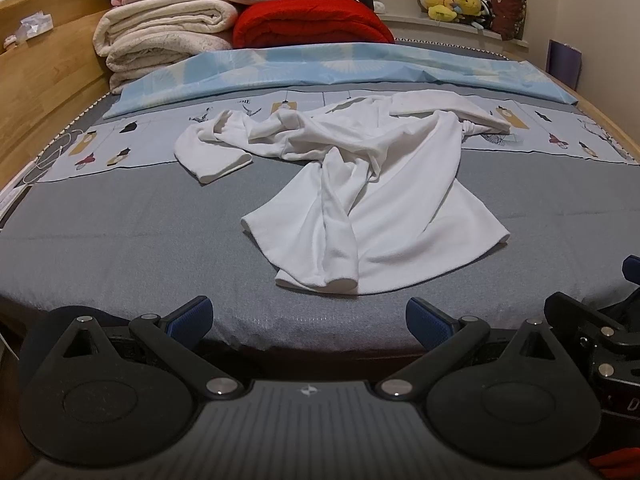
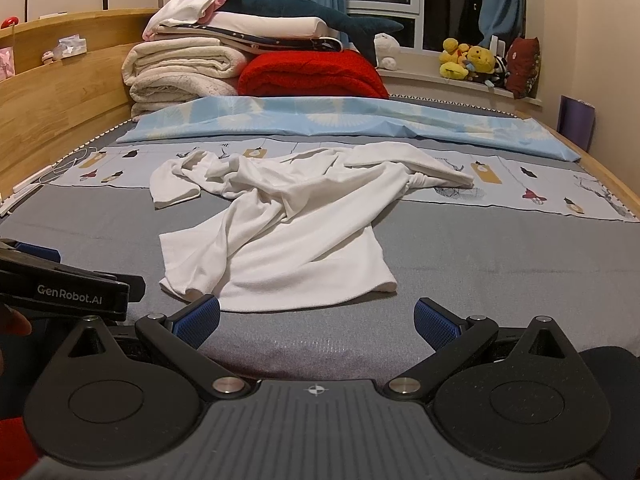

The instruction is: Fold small clothes

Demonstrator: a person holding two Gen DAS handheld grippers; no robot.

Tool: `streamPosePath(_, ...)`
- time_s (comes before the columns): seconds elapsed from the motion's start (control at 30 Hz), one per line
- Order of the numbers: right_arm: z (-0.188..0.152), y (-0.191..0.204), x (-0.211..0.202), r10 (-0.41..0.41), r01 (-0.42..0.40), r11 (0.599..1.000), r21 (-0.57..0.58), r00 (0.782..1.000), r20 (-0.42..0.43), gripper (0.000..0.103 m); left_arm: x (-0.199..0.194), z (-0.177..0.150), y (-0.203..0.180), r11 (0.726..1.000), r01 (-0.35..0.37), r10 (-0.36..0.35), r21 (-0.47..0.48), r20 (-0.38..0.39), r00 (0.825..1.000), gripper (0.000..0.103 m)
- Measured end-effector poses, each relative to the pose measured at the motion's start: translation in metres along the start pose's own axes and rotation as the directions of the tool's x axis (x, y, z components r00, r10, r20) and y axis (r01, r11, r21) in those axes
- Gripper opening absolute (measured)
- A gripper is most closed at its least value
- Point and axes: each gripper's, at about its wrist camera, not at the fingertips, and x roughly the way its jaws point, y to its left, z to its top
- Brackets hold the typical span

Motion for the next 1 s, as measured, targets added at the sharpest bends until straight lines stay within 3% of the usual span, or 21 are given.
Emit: streamPosePath(1.0,-0.0024,0.0038,0.0027,-0.002,0.002,1.0,-0.003,1.0,-0.004,0.102,0.0003,0.0011,-0.0023,1.0,0.0,0.0,0.006,-0.002,1.0,0.103)
